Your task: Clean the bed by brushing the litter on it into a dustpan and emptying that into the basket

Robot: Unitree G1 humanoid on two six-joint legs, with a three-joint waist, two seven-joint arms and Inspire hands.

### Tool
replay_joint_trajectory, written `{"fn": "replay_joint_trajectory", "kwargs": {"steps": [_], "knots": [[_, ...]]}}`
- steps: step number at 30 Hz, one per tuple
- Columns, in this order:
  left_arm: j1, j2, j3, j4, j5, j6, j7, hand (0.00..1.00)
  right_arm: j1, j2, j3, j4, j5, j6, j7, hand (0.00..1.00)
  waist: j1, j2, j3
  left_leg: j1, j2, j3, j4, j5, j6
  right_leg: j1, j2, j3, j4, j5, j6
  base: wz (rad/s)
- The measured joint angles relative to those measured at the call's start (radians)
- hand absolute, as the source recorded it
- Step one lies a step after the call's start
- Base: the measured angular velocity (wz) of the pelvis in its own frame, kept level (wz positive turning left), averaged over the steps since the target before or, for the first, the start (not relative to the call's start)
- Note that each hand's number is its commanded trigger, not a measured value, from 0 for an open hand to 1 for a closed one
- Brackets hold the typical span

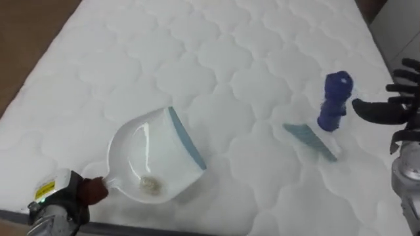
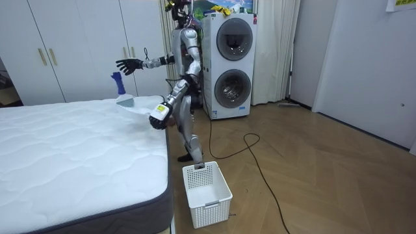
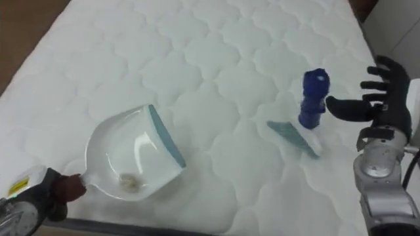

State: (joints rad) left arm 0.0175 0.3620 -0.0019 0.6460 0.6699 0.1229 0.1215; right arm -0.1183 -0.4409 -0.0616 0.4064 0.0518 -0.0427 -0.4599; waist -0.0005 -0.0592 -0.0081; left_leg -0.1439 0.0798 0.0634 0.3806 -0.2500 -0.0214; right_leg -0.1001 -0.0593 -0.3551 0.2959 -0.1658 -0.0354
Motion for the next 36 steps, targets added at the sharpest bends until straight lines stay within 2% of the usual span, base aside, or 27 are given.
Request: {"fn": "replay_joint_trajectory", "kwargs": {"steps": [2, 5, 8, 9, 11, 14, 15, 18, 20, 21, 22, 23, 24, 25, 26, 27, 28, 29, 30, 31, 33, 35, 36], "knots": [[0.004, -0.002, -0.005, -0.003, -0.04, 0.001, -0.028, 1.0, 0.025, 0.0, -0.001, -0.011, 0.032, 0.001, -0.02, 0.0, -0.024, -0.004, 0.0022, -0.018, 0.035, 0.107, 0.03, 0.007, 0.003, 0.024, -0.026, -0.075, 0.027, -0.034, 0.005, 1.06], [0.011, -0.014, -0.007, -0.003, -0.049, 0.004, -0.063, 1.0, 0.036, 0.0, 0.0, -0.015, 0.058, 0.001, -0.028, 0.0, -0.028, -0.001, 0.0047, -0.027, 0.048, 0.184, 0.038, 0.021, 0.01, 0.055, -0.05, -0.148, 0.032, -0.063, 0.018, 0.9], [0.018, -0.021, -0.007, -0.015, -0.052, 0.007, -0.089, 1.0, 0.037, 0.0, -0.001, -0.026, 0.061, 0.012, -0.023, 0.0, -0.033, 0.008, 0.0077, -0.036, 0.041, 0.2, 0.029, 0.036, 0.018, 0.078, -0.072, -0.217, 0.031, -0.077, 0.033, 0.82], [0.024, -0.021, -0.006, -0.019, -0.052, 0.007, -0.091, 1.0, 0.037, 0.0, -0.001, -0.026, 0.064, 0.014, -0.02, 0.0, -0.032, 0.009, 0.0079, -0.035, 0.033, 0.197, 0.025, 0.038, 0.019, 0.086, -0.075, -0.225, 0.03, -0.079, 0.036, 0.63], [0.039, -0.018, -0.001, -0.02, -0.063, 0.008, -0.098, 1.0, 0.039, 0.0, -0.001, -0.027, 0.072, 0.023, -0.014, 0.0, -0.016, 0.014, 0.0064, -0.011, 0.011, 0.184, 0.008, 0.043, 0.022, 0.11, -0.081, -0.223, 0.031, -0.082, 0.045, 0.45], [0.041, -0.004, 0.0, -0.032, -0.089, 0.008, -0.118, 1.0, 0.044, 0.0, 0.001, -0.041, 0.069, 0.024, 0.016, 0.0, -0.002, 0.02, 0.0053, -0.015, -0.008, 0.163, -0.001, 0.043, 0.024, 0.125, -0.087, -0.226, 0.034, -0.085, 0.054, 0.38], [0.041, 0.0, 0.0, -0.041, -0.089, 0.008, -0.126, 1.0, 0.045, 0.001, 0.001, -0.041, 0.069, 0.024, 0.018, 0.0, 0.0, 0.022, 0.0051, -0.016, -0.01, 0.163, -0.001, 0.043, 0.024, 0.13, -0.088, -0.229, 0.033, -0.084, 0.055, 0.56], [0.041, 0.011, 0.002, -0.115, -0.091, 0.005, -0.155, 1.0, 0.062, 0.001, -0.004, -0.065, 0.07, 0.046, 0.019, 0.0, 0.003, 0.026, 0.0034, -0.009, -0.028, 0.182, -0.023, 0.051, 0.046, 0.145, -0.108, -0.223, 0.06, -0.085, 0.059, 0.67], [0.04, 0.01, 0.001, -0.14, -0.089, -0.009, -0.173, 1.0, 0.062, 0.001, -0.003, -0.069, 0.069, 0.05, 0.026, 0.0, 0.012, 0.03, 0.0017, 0.022, -0.058, 0.148, -0.05, 0.057, 0.057, 0.151, -0.138, -0.215, 0.134, -0.085, 0.061, 0.58], [0.04, 0.01, 0.001, -0.14, -0.089, -0.012, -0.177, 1.0, 0.062, 0.001, -0.003, -0.074, 0.069, 0.052, 0.026, 0.0, 0.013, 0.032, 0.0015, 0.033, -0.064, 0.13, -0.054, 0.058, 0.06, 0.15, -0.145, -0.208, 0.157, -0.085, 0.062, 0.47], [0.037, 0.011, 0.001, -0.14, -0.089, -0.015, -0.18, 1.0, 0.057, 0.001, -0.003, -0.092, 0.065, 0.053, 0.026, 0.0, 0.014, 0.037, 0.0055, 0.036, -0.072, 0.089, -0.052, 0.06, 0.066, 0.132, -0.147, -0.171, 0.175, -0.087, 0.07, 0.45], [0.034, 0.012, 0.003, -0.141, -0.088, -0.015, -0.181, 1.0, 0.057, 0.002, -0.003, -0.123, 0.055, 0.052, 0.028, 0.0, 0.002, 0.048, 0.0126, 0.018, -0.082, 0.029, -0.038, 0.059, 0.073, 0.123, -0.1, -0.07, 0.124, -0.113, 0.075, 0.55], [0.032, 0.013, 0.005, -0.142, -0.087, -0.014, -0.181, 1.0, 0.06, 0.003, -0.003, -0.138, 0.047, 0.052, 0.029, 0.0, -0.009, 0.055, 0.0161, 0.006, -0.085, -0.005, -0.031, 0.061, 0.076, 0.118, -0.062, -0.016, 0.084, -0.122, 0.067, 0.96], [0.032, 0.015, 0.01, -0.142, -0.083, -0.014, -0.186, 1.0, 0.069, 0.003, -0.003, -0.159, 0.031, 0.053, 0.035, 0.0, -0.032, 0.06, 0.0196, -0.012, -0.102, -0.076, -0.03, 0.074, 0.079, 0.095, 0.001, 0.098, 0.007, -0.122, 0.051, 1.21], [0.032, 0.018, 0.012, -0.142, -0.066, -0.013, -0.202, 1.0, 0.072, 0.003, -0.003, -0.167, 0.03, 0.053, 0.035, 0.0, -0.049, 0.053, 0.0178, -0.028, -0.126, -0.122, -0.023, 0.084, 0.079, 0.07, 0.034, 0.172, -0.035, -0.077, 0.039, 1.3], [0.032, 0.017, 0.01, -0.142, -0.064, -0.012, -0.21, 1.0, 0.075, 0.002, -0.005, -0.167, 0.029, 0.053, 0.033, 0.0, -0.065, 0.049, 0.0165, -0.037, -0.141, -0.144, -0.015, 0.087, 0.079, 0.071, 0.034, 0.168, -0.019, -0.052, 0.009, 1.25], [0.033, 0.016, 0.006, -0.145, -0.054, -0.015, -0.231, 1.0, 0.081, 0.001, -0.008, -0.167, 0.026, 0.054, 0.023, 0.0, -0.069, 0.051, 0.0147, -0.047, -0.153, -0.155, -0.013, 0.09, 0.079, 0.085, 0.023, 0.127, -0.013, -0.057, 0.01, 1.1], [0.033, 0.019, 0.007, -0.158, -0.042, -0.015, -0.253, 1.0, 0.083, 0.002, -0.008, -0.167, 0.024, 0.054, 0.019, 0.0, -0.069, 0.053, 0.0135, -0.06, -0.153, -0.142, -0.009, 0.095, 0.083, 0.093, 0.018, 0.086, -0.023, -0.058, 0.011, 1.01], [0.033, 0.021, 0.007, -0.17, -0.036, -0.015, -0.261, 1.0, 0.087, 0.002, -0.008, -0.167, 0.024, 0.054, 0.017, 0.0, -0.07, 0.053, 0.0135, -0.067, -0.147, -0.127, -0.006, 0.098, 0.085, 0.095, 0.016, 0.068, -0.024, -0.06, 0.013, 0.95], [0.033, 0.024, 0.007, -0.195, -0.018, -0.016, -0.268, 1.0, 0.097, 0.002, -0.009, -0.169, 0.024, 0.054, 0.018, 0.0, -0.068, 0.052, 0.0129, -0.081, -0.133, -0.092, 0.001, 0.103, 0.091, 0.096, 0.012, 0.044, -0.023, -0.067, 0.017, 0.73], [0.032, 0.03, 0.007, -0.207, -0.009, -0.02, -0.271, 1.0, 0.1, 0.001, -0.008, -0.171, 0.022, 0.054, 0.034, 0.0, -0.028, 0.049, 0.0109, -0.085, -0.138, -0.096, 0.001, 0.105, 0.095, 0.087, 0.01, 0.048, -0.014, -0.07, 0.021, 0.36], [0.032, 0.058, 0.009, -0.207, -0.008, -0.019, -0.271, 1.0, 0.098, 0.001, -0.008, -0.18, 0.022, 0.054, 0.049, 0.0, -0.007, 0.045, 0.01, -0.093, -0.16, -0.135, 0.0, 0.113, 0.1, 0.091, 0.017, 0.053, -0.013, -0.069, 0.022, 0.48], [0.032, 0.063, 0.009, -0.207, -0.008, -0.019, -0.271, 1.0, 0.097, 0.001, -0.008, -0.18, 0.022, 0.054, 0.048, 0.0, -0.003, 0.044, 0.0098, -0.096, -0.165, -0.144, 0.001, 0.113, 0.101, 0.091, 0.017, 0.053, -0.012, -0.07, 0.023, 0.5]]}}
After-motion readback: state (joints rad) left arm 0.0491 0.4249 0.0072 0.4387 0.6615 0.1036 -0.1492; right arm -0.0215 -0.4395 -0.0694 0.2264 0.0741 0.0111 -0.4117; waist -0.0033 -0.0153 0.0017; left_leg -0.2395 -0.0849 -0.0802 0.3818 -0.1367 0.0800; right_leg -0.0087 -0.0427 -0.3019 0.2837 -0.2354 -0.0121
